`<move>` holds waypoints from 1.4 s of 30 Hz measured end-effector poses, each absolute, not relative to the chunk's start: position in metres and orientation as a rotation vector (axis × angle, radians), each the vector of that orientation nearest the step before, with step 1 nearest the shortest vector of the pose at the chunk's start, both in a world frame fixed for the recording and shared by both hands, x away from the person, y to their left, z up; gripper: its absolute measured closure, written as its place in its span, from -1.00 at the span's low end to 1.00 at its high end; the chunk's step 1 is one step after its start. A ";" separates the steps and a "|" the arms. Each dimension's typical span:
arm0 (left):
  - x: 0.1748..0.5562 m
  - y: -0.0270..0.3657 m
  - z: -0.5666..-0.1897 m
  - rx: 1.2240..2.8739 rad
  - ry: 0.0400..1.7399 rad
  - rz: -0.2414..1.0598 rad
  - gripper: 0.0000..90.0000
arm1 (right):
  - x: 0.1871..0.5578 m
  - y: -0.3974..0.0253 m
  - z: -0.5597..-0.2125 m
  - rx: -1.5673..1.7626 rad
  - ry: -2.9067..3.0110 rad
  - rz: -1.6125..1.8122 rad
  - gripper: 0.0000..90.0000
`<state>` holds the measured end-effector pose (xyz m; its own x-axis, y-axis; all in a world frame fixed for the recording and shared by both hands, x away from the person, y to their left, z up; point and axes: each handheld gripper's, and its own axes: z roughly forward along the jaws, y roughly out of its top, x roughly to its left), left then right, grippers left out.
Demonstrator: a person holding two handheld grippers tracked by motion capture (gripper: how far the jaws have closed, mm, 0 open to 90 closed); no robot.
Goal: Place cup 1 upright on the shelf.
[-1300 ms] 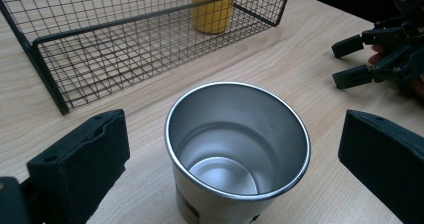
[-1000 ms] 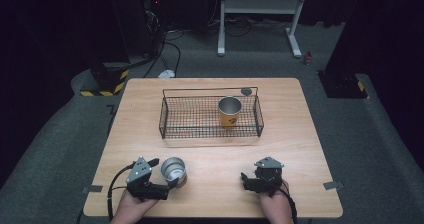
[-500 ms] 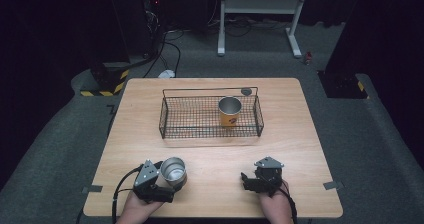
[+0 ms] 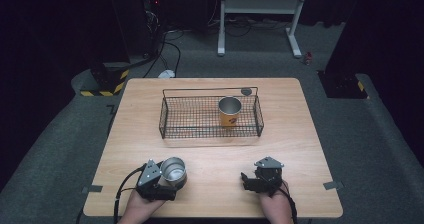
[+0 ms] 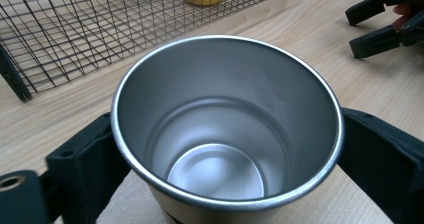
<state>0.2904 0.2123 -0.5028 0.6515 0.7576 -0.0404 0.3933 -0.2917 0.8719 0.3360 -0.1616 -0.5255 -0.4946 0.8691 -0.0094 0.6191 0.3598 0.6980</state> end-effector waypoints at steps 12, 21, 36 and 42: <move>0.288 0.215 -0.505 1.918 0.897 0.532 -0.60 | 0.336 -0.162 -0.526 1.302 2.249 0.907 -0.79; 0.286 0.217 -0.503 1.891 0.895 0.551 -0.59 | 0.336 -0.162 -0.526 1.302 2.249 0.908 -0.79; 0.285 0.228 -0.497 1.817 0.925 0.560 -0.58 | 0.336 -0.162 -0.526 1.302 2.249 0.908 -0.79; 0.286 0.230 -0.495 1.790 0.940 0.561 -0.58 | 0.336 -0.162 -0.526 1.302 2.250 0.907 -0.79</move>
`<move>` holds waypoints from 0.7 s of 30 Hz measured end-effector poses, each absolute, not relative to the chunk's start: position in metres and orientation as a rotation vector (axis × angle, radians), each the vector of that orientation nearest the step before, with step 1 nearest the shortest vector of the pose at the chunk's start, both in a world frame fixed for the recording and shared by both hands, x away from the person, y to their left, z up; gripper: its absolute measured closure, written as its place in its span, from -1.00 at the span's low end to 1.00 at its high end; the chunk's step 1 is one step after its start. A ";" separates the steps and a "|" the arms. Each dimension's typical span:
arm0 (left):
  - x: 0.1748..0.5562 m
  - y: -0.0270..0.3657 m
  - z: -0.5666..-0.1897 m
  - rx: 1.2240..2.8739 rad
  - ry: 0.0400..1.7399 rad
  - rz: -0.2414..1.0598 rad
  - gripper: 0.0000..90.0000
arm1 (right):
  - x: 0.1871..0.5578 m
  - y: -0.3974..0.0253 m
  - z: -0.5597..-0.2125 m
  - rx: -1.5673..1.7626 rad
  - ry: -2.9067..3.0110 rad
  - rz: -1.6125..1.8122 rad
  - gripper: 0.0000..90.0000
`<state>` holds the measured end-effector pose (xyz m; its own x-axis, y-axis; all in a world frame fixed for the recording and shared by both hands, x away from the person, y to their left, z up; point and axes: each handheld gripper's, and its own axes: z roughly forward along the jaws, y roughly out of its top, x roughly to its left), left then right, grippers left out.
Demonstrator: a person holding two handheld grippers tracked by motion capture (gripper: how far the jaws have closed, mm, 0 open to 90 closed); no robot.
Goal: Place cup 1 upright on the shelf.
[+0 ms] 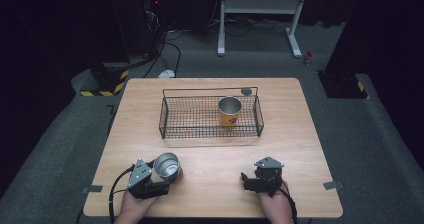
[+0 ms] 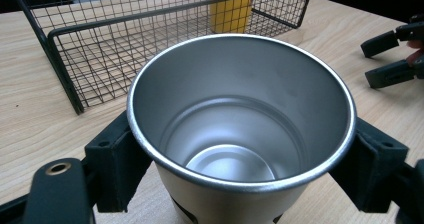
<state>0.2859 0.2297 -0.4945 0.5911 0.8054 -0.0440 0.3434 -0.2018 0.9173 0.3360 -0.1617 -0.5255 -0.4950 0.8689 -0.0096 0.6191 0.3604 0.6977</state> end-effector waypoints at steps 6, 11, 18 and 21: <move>0.286 0.230 -0.491 1.795 0.942 0.574 -0.58 | 0.336 -0.162 -0.525 1.302 2.250 0.907 -0.79; 0.287 0.228 -0.487 1.793 0.952 0.571 -0.58 | 0.336 -0.162 -0.525 1.303 2.249 0.908 -0.79; 0.290 0.219 -0.474 1.781 0.956 0.594 -0.58 | 0.336 -0.162 -0.525 1.304 2.249 0.910 -0.78; 0.293 0.216 -0.469 1.772 0.959 0.599 -0.58 | 0.336 -0.162 -0.525 1.305 2.249 0.911 -0.78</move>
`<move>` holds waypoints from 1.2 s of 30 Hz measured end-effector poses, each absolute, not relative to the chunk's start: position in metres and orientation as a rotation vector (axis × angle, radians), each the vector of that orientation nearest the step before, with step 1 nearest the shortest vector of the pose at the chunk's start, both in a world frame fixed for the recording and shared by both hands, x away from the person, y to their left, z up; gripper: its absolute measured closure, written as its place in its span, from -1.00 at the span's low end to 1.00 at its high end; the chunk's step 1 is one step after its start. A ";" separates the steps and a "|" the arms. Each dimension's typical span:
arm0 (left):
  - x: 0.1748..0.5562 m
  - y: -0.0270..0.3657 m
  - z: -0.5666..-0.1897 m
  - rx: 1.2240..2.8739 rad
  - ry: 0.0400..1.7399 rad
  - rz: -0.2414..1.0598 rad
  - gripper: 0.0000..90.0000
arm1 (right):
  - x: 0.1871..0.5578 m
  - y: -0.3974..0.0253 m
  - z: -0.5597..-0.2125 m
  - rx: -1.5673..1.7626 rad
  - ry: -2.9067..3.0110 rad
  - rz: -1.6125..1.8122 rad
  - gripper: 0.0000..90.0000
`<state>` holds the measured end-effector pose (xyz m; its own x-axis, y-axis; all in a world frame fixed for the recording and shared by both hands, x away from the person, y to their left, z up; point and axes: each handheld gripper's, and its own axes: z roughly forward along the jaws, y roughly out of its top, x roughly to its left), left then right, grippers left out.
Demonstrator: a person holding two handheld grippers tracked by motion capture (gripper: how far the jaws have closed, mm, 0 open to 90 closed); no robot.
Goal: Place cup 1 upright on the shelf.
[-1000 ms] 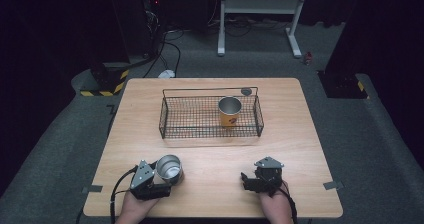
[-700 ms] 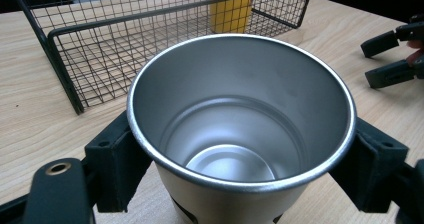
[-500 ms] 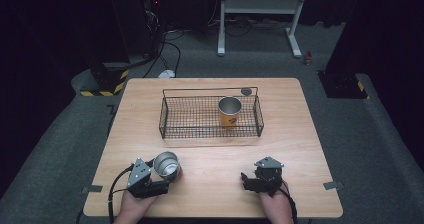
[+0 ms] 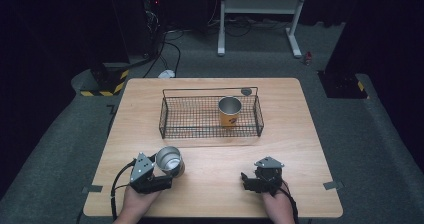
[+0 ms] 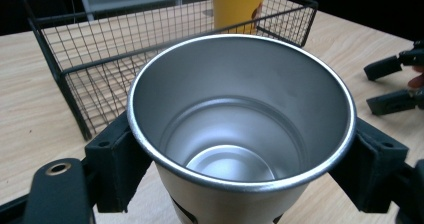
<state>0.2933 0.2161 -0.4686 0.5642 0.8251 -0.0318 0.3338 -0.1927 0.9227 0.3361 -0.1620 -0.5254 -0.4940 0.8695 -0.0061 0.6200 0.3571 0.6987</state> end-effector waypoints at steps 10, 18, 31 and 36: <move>0.307 0.214 -0.458 1.722 0.988 0.602 -0.58 | 0.336 -0.163 -0.526 1.286 2.257 0.911 -0.78; 0.317 0.217 -0.453 1.693 0.999 0.604 -0.58 | 0.336 -0.164 -0.526 1.286 2.258 0.911 -0.78; 0.331 0.214 -0.443 1.692 0.994 0.612 -0.58 | 0.336 -0.163 -0.525 1.294 2.255 0.912 -0.78; 0.335 0.211 -0.439 1.686 0.994 0.609 -0.58 | 0.336 -0.163 -0.525 1.293 2.256 0.912 -0.78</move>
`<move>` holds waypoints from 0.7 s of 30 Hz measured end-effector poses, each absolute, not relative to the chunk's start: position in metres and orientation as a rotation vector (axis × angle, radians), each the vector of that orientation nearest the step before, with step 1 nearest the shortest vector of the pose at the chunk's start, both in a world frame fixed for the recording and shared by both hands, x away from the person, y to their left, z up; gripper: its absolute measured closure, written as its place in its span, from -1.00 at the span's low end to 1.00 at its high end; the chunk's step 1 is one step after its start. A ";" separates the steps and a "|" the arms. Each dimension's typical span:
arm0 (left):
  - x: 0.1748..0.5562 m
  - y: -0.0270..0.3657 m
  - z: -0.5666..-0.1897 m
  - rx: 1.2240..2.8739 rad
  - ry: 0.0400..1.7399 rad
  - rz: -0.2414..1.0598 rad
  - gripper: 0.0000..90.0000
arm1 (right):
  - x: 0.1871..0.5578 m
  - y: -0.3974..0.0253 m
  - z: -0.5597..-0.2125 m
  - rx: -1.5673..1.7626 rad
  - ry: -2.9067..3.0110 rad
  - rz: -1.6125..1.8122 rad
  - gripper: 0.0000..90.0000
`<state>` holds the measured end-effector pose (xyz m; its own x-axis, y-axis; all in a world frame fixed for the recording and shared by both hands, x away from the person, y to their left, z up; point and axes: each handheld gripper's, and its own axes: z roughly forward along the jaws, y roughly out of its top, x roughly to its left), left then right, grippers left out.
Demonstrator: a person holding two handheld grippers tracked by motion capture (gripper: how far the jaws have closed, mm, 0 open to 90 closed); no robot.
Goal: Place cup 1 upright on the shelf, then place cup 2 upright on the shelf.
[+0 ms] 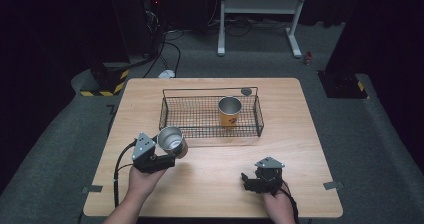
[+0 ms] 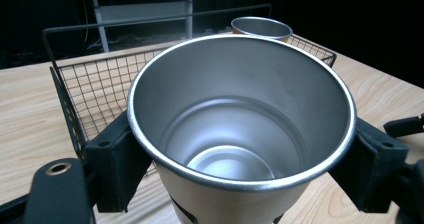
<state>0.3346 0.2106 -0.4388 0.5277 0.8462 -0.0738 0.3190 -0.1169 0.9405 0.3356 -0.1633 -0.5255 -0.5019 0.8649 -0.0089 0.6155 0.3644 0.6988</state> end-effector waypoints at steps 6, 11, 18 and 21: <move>0.340 0.206 -0.434 1.682 0.990 0.613 -0.58 | 0.336 -0.163 -0.525 1.295 2.255 0.913 -0.78; 0.346 0.203 -0.429 1.683 0.987 0.618 -0.58 | 0.336 -0.163 -0.525 1.297 2.254 0.914 -0.78; 0.357 0.201 -0.423 1.697 0.990 0.617 -0.58 | 0.335 -0.163 -0.525 1.304 2.253 0.916 -0.78; 0.361 0.201 -0.420 1.709 0.987 0.623 -0.58 | 0.336 -0.164 -0.525 1.303 2.254 0.927 -0.78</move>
<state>0.3613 0.2012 -0.4205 0.5301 0.8464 -0.0515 0.3180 -0.1422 0.9374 0.3358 -0.1644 -0.5253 -0.5006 0.8657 0.0041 0.6183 0.3542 0.7016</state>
